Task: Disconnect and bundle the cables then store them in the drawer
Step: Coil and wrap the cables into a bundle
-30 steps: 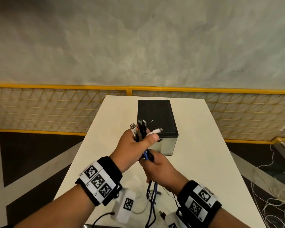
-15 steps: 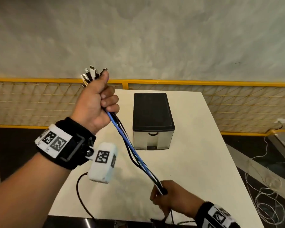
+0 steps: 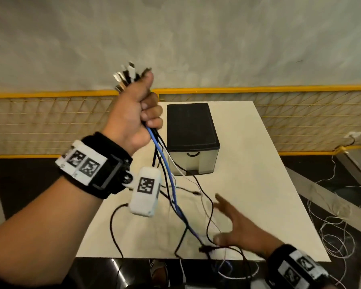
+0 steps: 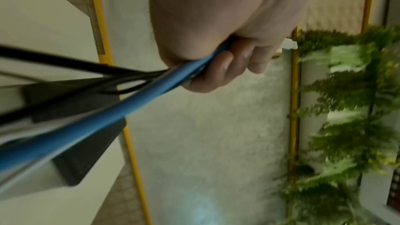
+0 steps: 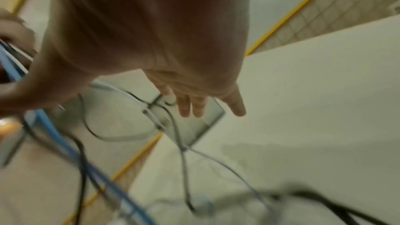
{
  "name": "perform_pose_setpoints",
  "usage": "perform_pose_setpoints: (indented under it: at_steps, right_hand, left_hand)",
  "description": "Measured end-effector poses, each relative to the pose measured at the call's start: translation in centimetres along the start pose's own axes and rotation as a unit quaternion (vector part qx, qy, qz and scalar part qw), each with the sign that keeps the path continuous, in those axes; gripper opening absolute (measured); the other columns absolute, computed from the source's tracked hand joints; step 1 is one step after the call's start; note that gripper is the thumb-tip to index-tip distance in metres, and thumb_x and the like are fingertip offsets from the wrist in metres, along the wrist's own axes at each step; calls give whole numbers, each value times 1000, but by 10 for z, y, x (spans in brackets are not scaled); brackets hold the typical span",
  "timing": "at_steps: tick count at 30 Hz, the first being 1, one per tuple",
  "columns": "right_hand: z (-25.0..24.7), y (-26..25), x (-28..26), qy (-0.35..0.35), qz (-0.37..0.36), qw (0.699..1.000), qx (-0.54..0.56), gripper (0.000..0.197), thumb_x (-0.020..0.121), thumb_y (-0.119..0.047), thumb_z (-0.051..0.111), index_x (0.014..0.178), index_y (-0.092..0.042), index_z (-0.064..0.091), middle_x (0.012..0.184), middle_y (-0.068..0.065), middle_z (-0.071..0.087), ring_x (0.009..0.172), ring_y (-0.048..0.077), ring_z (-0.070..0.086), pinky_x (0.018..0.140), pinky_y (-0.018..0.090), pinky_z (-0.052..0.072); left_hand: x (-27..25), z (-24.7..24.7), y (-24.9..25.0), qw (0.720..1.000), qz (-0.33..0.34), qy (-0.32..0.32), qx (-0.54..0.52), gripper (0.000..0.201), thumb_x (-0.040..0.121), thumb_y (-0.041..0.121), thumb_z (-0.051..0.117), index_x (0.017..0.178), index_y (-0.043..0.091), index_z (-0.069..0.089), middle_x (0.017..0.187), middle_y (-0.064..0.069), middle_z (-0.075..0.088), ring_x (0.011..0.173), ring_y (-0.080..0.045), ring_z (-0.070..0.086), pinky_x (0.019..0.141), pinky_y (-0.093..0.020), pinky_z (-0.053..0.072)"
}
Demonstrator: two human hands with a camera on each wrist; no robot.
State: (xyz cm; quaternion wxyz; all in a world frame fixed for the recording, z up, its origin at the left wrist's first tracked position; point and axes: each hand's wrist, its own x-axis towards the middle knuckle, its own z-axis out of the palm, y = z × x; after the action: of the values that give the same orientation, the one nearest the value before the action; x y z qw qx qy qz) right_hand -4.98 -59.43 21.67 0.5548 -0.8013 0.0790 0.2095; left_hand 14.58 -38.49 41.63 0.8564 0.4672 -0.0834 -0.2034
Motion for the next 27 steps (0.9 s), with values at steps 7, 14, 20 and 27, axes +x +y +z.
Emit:
perform_pose_setpoints:
  at_steps: [7,14,20,27]
  right_hand:
    - [22,-124,33,82,-201,976,35,49,69,-9,81,107,-23,54,92,-5,68,86,4,66,76,26,54]
    - [56,-62,37,90,-107,990,-5,20,77,-32,61,71,-14,53,74,-2,56,67,13,51,70,37,44]
    - [14,-107,20,98,-194,972,89,92,62,-37,87,141,-30,40,145,-13,48,138,4,40,112,32,36]
    - [34,-131,19,71,-198,969,133,24,72,2,69,76,-19,59,55,4,59,43,12,54,48,24,45]
  left_hand:
    - [-26,25,-90,995,-92,17,-18,36,96,29,58,63,24,44,42,8,30,30,-4,25,33,-16,21]
    - [-35,28,-60,998,-62,19,-19,35,96,31,56,64,24,44,41,8,29,31,-3,24,35,-16,18]
    - [-31,30,-26,997,-71,-3,-27,40,97,34,52,61,23,38,41,8,26,31,-3,22,34,-16,18]
    - [-47,45,-55,997,-77,-23,-19,35,97,30,54,64,25,43,41,9,26,30,-3,23,34,-15,17]
